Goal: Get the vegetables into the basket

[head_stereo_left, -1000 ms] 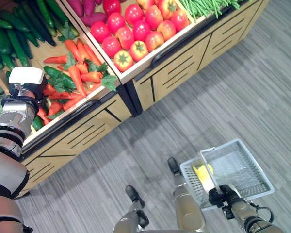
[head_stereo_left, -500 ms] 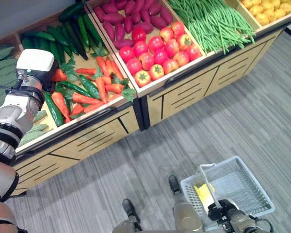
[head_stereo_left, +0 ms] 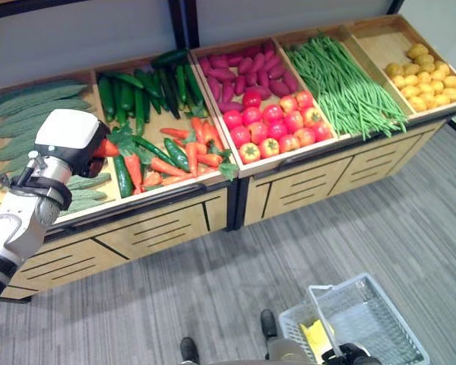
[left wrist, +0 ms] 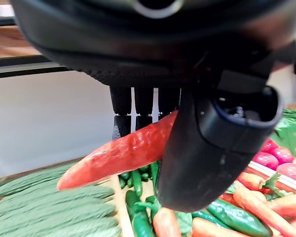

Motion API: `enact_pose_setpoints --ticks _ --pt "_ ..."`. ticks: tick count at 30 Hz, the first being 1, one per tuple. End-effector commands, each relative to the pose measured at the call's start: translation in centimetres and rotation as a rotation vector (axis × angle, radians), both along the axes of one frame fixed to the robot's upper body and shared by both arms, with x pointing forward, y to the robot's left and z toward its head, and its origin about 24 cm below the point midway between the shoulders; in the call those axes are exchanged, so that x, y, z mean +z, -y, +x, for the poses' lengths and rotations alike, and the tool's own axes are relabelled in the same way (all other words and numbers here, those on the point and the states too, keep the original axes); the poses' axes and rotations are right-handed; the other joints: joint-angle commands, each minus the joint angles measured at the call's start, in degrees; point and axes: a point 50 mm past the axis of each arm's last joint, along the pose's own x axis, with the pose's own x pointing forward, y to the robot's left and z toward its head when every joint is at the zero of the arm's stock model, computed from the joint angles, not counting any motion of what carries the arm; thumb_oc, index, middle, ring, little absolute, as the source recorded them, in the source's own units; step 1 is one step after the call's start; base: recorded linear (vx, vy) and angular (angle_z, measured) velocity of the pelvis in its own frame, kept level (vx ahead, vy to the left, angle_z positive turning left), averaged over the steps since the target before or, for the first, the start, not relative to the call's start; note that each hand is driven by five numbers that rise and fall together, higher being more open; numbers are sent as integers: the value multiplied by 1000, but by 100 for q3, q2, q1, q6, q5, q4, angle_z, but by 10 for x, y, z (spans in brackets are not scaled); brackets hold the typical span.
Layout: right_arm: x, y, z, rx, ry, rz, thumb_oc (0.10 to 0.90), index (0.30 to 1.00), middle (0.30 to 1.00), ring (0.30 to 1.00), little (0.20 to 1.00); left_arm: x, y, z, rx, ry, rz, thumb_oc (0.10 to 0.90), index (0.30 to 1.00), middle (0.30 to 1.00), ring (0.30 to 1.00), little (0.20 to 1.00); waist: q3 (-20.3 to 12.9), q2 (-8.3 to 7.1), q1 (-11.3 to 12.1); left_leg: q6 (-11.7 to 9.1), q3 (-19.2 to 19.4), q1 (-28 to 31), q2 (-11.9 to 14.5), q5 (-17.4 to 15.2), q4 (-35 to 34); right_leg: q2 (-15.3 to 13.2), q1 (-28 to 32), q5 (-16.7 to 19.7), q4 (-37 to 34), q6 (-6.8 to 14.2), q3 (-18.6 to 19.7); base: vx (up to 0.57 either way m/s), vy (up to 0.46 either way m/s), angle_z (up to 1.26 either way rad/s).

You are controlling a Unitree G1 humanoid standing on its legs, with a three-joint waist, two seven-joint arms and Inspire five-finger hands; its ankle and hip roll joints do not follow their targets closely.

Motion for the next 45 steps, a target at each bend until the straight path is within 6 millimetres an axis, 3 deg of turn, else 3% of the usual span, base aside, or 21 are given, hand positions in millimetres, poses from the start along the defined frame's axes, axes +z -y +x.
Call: enact_pose_setpoints --ticks 1,10,23,36,41,44,45 --pt "1 8 -9 15 -43 -15 400 300 300 300 300 77 -7 -7 17 299 44 400 300 300 300 300 -394 90 -39 16 -218 610 -335 -601 48 -187 143 -113 68 481 -277 -12 15 16" --pt "-3 1 -19 2 -76 12 400 300 300 300 300 56 7 -36 -48 270 -23 400 300 300 300 300 -465 4 48 135 -298 765 -433 -705 48 -247 347 -145 82 495 -325 -23 27 8" --pt "-4 -3 -18 -26 -62 23 400 300 300 300 300 16 17 -54 -67 200 -241 400 300 300 300 300 -410 -117 98 295 -420 860 -578 -780 48 -403 439 -128 223 546 -383 -26 30 5" --pt "-1 3 -18 -60 -39 10 400 300 300 300 300 20 25 -51 -107 203 -256 400 300 300 300 300 -327 -142 -92 468 -196 962 -786 -884 100 -574 304 45 338 670 -113 -14 57 -5" --pt "-1 2 -16 -63 -25 9 400 300 300 300 300 24 34 -43 -149 209 -274 400 300 300 300 300 -208 -162 -276 544 209 972 -923 -925 114 -648 -58 435 458 844 275 -51 78 -45" --pt "-1 2 -13 -66 -5 7 400 300 300 300 300 27 38 -39 -171 212 -270 400 300 300 300 300 -116 -154 -403 519 410 979 -920 -915 84 -686 -264 669 526 852 289 -66 12 -51" --pt "-1 1 -13 -67 -1 7 400 300 300 300 300 29 39 -38 -176 216 -270 400 300 300 300 300 -39 -140 -392 500 529 987 -886 -911 85 -754 -367 762 626 852 53 -107 -2 -41"
